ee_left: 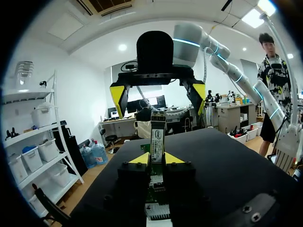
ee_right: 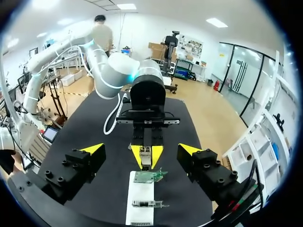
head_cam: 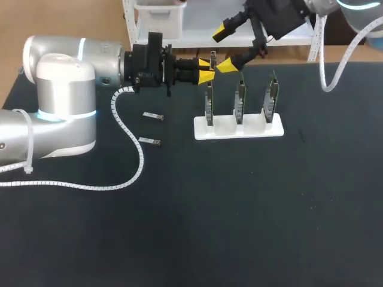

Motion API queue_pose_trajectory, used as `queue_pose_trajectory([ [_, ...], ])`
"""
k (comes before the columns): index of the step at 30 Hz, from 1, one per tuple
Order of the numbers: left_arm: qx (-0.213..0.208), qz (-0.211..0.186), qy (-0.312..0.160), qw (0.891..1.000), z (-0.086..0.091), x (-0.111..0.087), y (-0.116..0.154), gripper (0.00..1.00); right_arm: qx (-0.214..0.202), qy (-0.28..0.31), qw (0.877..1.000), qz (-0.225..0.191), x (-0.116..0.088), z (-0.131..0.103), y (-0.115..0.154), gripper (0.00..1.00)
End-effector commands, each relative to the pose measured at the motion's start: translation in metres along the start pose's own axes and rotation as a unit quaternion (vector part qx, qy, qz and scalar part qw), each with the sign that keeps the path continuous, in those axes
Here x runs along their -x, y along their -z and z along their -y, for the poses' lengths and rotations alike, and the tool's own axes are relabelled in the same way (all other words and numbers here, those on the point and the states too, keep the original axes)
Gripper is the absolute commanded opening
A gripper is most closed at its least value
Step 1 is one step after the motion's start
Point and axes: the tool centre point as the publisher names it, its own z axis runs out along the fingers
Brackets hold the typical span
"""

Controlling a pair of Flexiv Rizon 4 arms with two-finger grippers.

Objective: Pick up the optical module with the left hand, and insert it into the network port with the right hand.

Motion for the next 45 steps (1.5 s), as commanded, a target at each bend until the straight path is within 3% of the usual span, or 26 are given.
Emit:
queue_pose_trajectory([
  [1,-0.002,0.001,-0.001,1.000,-0.0020,-0.0014,-0.0006,0.00,0.019,-0.001,1.000,0.011,-0.0046,0.0170,-0.0154,1.00],
  [29,-0.002,0.001,-0.001,1.000,-0.0020,-0.0014,-0.0006,0.00,0.029,-0.010,0.999,0.017,-0.0030,0.0175,-0.0201,1.00],
  [30,-0.002,0.001,-0.001,1.000,-0.0020,-0.0014,-0.0006,0.00,0.029,-0.010,0.999,0.017,-0.0030,0.0175,-0.0201,0.88],
  [31,-0.002,0.001,-0.001,1.000,-0.0020,-0.0014,-0.0006,0.00,0.029,-0.010,0.999,0.017,-0.0030,0.0175,-0.0201,0.65],
  [32,-0.002,0.001,-0.001,1.000,-0.0020,-0.0014,-0.0006,0.00,0.029,-0.010,0.999,0.017,-0.0030,0.0175,-0.0201,0.50],
  [35,-0.002,0.001,-0.001,1.000,-0.0020,-0.0014,-0.0006,0.00,0.029,-0.010,0.999,0.017,-0.0030,0.0175,-0.0201,0.33],
  [43,-0.002,0.001,-0.001,1.000,-0.0020,-0.0014,-0.0006,0.00,0.029,-0.010,0.999,0.017,-0.0030,0.0175,-0.0201,0.20],
  [45,-0.002,0.001,-0.001,1.000,-0.0020,-0.0014,-0.0006,0.00,0.029,-0.010,0.999,0.017,-0.0030,0.0175,-0.0201,0.00],
])
